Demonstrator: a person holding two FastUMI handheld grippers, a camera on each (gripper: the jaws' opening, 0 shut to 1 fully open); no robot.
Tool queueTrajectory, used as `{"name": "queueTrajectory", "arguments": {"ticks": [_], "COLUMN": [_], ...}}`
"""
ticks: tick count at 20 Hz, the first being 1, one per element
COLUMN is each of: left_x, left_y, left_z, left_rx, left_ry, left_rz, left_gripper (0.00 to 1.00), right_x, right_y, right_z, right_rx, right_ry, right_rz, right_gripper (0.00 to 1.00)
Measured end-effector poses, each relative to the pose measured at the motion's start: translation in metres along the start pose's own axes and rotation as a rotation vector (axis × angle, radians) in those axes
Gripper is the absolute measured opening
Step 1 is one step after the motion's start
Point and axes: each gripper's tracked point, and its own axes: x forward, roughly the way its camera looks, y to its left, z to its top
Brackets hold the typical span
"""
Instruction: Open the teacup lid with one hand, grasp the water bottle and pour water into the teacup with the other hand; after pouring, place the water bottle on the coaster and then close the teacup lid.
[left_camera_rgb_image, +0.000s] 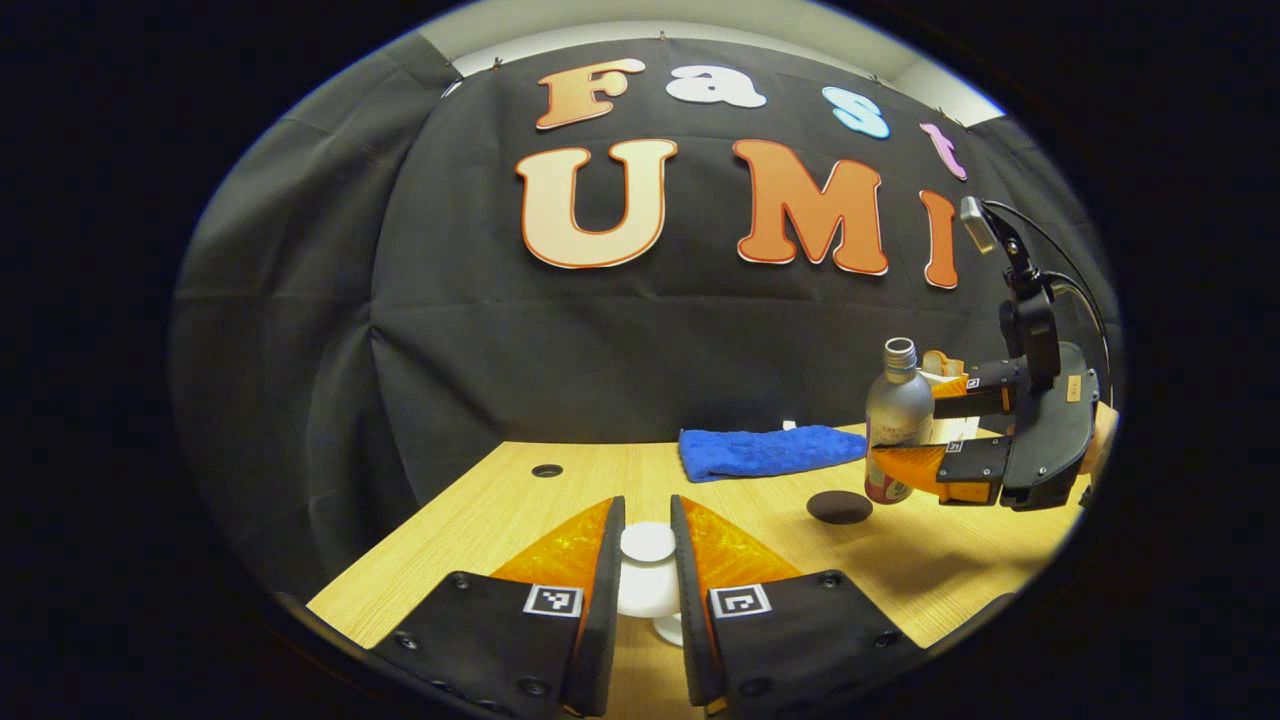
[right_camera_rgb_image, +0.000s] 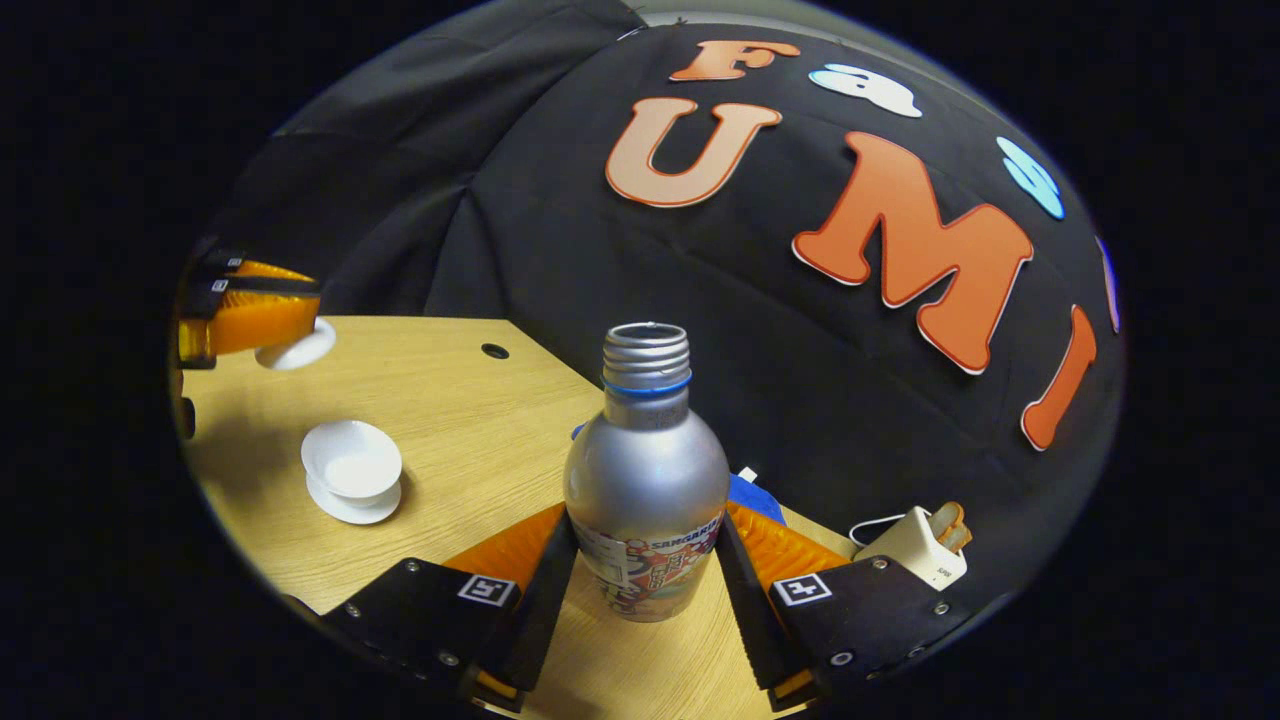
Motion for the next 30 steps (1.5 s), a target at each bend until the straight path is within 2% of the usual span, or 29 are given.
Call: {"name": "queueTrajectory", "arguments": {"ticks": [7,8,10,11,13,14,18,19,20,24,30], "left_x": [0.025,0.029,0.032,0.033,0.037,0.039,0.039,0.039,0.04,0.041,0.042], "left_y": [-0.036,-0.038,-0.04,-0.042,-0.045,-0.045,-0.044,-0.043,-0.043,-0.042,-0.041], "left_z": [-0.032,-0.037,-0.045,-0.05,-0.059,-0.063,-0.076,-0.078,-0.078,-0.078,-0.075], "left_rx": [0.008,0.011,0.018,0.021,0.027,0.032,0.053,0.056,0.053,0.038,0.017], "left_ry": [0.075,0.084,0.106,0.12,0.138,0.146,0.17,0.171,0.17,0.155,0.139], "left_rz": [-0.05,-0.05,-0.051,-0.051,-0.054,-0.053,-0.041,-0.034,-0.034,-0.037,-0.025], "left_gripper": [0.32,0.28,0.28,0.32,0.29,0.33,0.33,0.29,0.33,0.33,0.41], "right_x": [0.007,0.008,0.011,0.014,0.019,0.021,0.035,0.04,0.044,0.061,0.088], "right_y": [-0.015,-0.018,-0.026,-0.029,-0.031,-0.033,-0.035,-0.035,-0.035,-0.036,-0.034], "right_z": [-0.015,-0.015,-0.015,-0.014,-0.013,-0.012,-0.005,-0.007,-0.01,-0.024,-0.045], "right_rx": [0.187,0.198,0.214,0.232,0.272,0.29,0.343,0.348,0.349,0.383,0.448], "right_ry": [-0.01,-0.016,-0.029,-0.037,-0.049,-0.059,-0.096,-0.095,-0.09,-0.073,-0.007], "right_rz": [-0.008,-0.008,-0.02,-0.023,-0.014,-0.016,-0.014,-0.016,-0.018,-0.026,-0.025], "right_gripper": [0.78,0.78,0.78,0.79,0.78,0.78,0.78,0.78,0.78,0.78,0.78]}}
